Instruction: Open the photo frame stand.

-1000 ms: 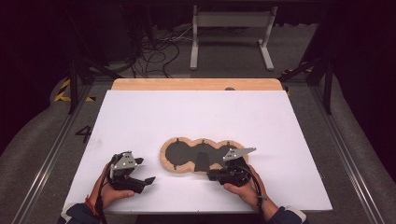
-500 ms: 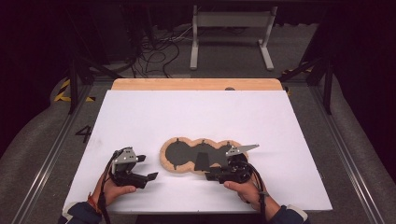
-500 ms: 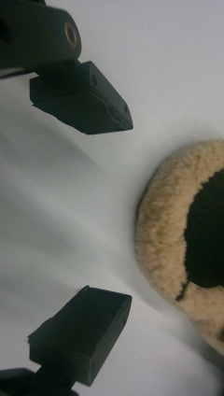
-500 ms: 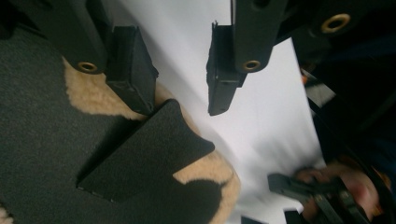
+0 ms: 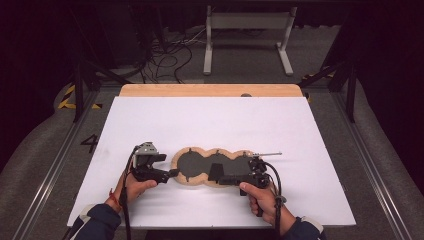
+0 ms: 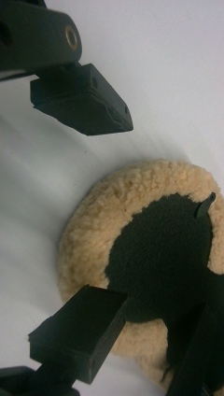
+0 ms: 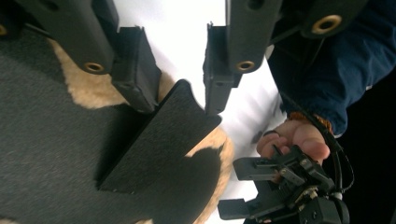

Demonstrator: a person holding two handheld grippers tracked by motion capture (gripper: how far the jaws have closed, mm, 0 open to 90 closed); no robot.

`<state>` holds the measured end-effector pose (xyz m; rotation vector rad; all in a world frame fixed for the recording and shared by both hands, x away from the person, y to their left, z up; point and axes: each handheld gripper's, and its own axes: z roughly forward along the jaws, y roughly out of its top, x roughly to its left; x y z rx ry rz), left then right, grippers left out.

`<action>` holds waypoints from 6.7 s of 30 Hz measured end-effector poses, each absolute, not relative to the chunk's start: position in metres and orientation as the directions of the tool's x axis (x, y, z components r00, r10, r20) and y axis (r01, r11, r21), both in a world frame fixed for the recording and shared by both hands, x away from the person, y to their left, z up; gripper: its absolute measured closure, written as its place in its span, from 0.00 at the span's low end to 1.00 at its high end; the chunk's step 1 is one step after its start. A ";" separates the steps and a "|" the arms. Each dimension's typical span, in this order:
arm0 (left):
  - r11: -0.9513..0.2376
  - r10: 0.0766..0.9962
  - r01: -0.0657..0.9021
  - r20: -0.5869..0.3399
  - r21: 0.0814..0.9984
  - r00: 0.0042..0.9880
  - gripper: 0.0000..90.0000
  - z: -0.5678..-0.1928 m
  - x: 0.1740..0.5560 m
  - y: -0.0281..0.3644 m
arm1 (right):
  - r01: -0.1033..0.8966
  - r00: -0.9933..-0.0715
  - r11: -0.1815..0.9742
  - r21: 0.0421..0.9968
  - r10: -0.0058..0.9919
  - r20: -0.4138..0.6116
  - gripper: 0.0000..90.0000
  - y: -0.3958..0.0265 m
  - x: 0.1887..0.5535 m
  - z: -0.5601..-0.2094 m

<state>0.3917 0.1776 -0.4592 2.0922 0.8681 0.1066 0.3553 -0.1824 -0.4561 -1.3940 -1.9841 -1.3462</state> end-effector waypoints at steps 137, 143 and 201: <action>-0.456 0.509 0.277 -0.007 0.846 0.861 0.50 -0.444 0.383 0.152 | 0.601 -0.723 0.233 0.765 0.567 0.395 0.84 -0.166 0.360 -0.449; -0.445 0.536 0.271 0.012 0.854 0.844 0.50 -0.447 0.380 0.148 | 0.595 -0.719 0.244 0.766 0.588 0.372 0.85 -0.169 0.365 -0.447; -0.545 0.523 0.315 0.021 0.777 0.852 0.56 -0.465 0.374 0.149 | 0.468 -0.783 0.445 0.764 0.610 0.124 0.73 -0.171 0.330 -0.444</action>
